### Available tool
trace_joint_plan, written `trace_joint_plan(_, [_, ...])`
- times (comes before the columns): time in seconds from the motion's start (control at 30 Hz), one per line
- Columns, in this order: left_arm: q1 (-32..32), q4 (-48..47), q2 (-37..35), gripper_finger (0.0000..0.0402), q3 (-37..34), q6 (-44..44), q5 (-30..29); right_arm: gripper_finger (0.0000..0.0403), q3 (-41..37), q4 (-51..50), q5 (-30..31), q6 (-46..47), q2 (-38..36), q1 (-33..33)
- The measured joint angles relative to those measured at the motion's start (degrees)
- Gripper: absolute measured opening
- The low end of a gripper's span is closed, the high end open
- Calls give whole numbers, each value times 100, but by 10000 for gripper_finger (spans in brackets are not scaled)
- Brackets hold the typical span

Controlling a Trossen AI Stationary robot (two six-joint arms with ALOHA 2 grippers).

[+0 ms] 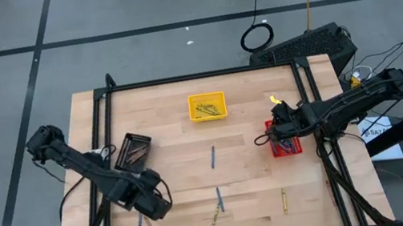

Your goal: Sort crayons

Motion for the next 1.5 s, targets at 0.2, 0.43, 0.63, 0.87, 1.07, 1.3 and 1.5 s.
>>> trace_joint_plan(0.2, [-247,97,370,136,-1,-188,194,94,0,-17,-502,-5,2,4])
trace_joint_plan(0.43, [-643,538,646,136,0,-990,284,94,0,-15,-567,9,1,4])
trace_joint_plan(0.63, [-1114,804,923,136,0,-2280,314,94,0,-13,-567,11,0,4])
trace_joint_plan(0.87, [-1374,1013,1069,136,0,-2851,488,94,0,-12,-552,-3,0,4])
trace_joint_plan(1.07, [-1395,972,1071,136,-1,-3866,393,94,0,-9,-552,11,0,4])
trace_joint_plan(1.3, [-1319,886,1136,136,0,-4408,13,94,0,120,-541,11,0,4])
trace_joint_plan(1.5, [-1308,917,1629,136,0,-4441,534,94,0,118,-533,0,-2,4])
